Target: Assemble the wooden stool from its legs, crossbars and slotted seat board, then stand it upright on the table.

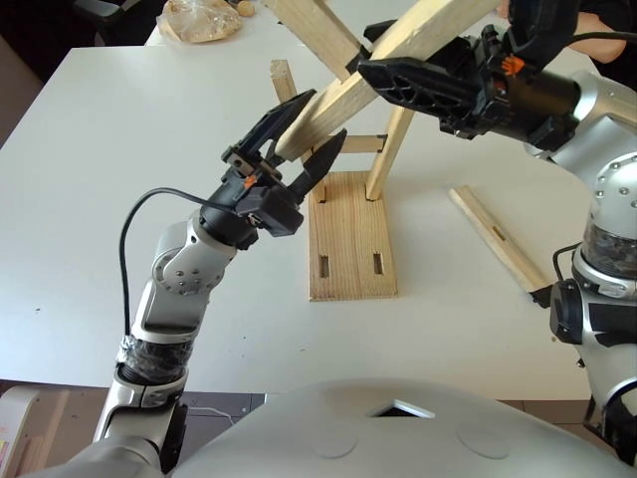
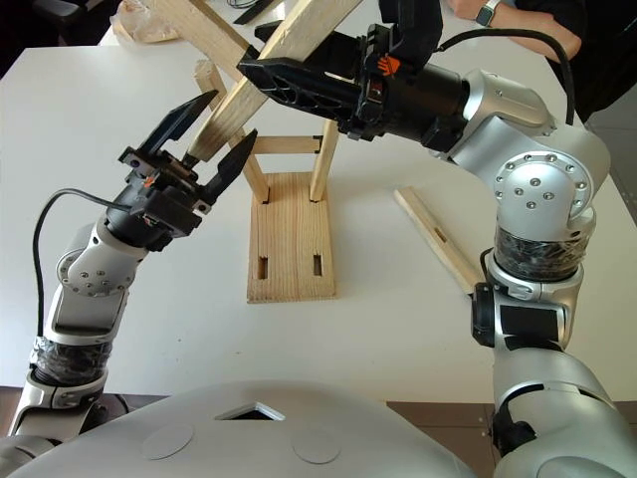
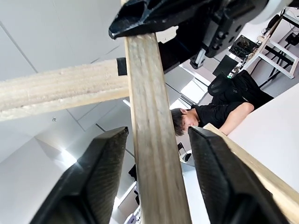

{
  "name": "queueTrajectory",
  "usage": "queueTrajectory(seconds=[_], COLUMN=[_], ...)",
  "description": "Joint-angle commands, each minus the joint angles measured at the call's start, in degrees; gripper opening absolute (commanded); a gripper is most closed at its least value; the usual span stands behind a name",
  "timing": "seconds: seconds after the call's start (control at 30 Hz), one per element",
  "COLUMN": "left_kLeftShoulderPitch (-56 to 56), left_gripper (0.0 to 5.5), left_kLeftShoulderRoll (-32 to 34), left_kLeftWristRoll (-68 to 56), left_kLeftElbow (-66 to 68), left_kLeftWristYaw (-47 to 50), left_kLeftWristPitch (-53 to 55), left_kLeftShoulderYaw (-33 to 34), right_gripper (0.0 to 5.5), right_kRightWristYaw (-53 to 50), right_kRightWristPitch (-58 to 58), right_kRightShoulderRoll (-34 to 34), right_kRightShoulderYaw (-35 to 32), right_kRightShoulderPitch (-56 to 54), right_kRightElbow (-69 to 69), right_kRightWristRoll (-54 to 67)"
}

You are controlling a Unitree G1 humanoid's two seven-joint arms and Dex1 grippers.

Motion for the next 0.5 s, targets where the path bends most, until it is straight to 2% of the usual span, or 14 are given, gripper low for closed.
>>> queueTrajectory(seconds=[0.03,0.2,0.3,0.5], left_kLeftShoulderPitch=[7.99,14.83,14.72,14.68], left_gripper=[3.16,3.93,4.37,4.45], left_kLeftShoulderRoll=[2.48,4.29,4.0,1.34], left_kLeftWristRoll=[0.07,1.24,-0.81,-6.91], left_kLeftElbow=[0.42,7.14,12.41,13.04], left_kLeftWristYaw=[-0.47,0.74,1.66,1.67], left_kLeftWristPitch=[-1.07,-5.61,-4.63,2.03], left_kLeftShoulderYaw=[3.57,6.83,9.3,10.96], right_gripper=[2.04,2.04,2.04,2.04], right_kRightWristYaw=[0.9,2.28,6.7,17.18], right_kRightWristPitch=[-0.31,1.73,5.34,1.9], right_kRightShoulderRoll=[-2.89,-8.38,-14.77,-23.81], right_kRightShoulderYaw=[-2.96,-7.56,-8.86,-4.37], right_kRightShoulderPitch=[-3.36,-2.15,3.62,13.94], right_kRightElbow=[1.38,0.78,-2.4,-6.22], right_kRightWristRoll=[-0.87,1.04,2.25,-7.3])
